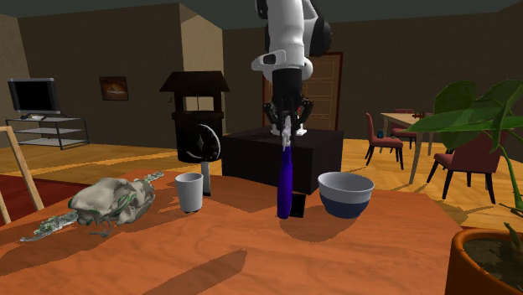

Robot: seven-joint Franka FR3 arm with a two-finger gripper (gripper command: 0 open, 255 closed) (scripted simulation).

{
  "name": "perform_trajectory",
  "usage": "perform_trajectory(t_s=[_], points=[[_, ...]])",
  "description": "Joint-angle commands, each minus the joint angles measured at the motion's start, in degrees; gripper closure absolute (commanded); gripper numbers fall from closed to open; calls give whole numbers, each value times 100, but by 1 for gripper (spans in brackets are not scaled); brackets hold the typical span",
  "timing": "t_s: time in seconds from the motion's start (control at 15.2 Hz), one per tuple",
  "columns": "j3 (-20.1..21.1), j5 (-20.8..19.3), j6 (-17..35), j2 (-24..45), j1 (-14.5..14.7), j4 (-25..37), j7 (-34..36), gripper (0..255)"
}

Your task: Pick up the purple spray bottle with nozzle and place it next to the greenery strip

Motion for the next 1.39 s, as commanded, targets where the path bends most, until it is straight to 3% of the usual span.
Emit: perform_trajectory(t_s=[0.0, 1.32], points=[[19, 26, -112, -108, -10, 4, -7, 255], [137, 252, -1373, -907, -99, 482, -111, 255]])
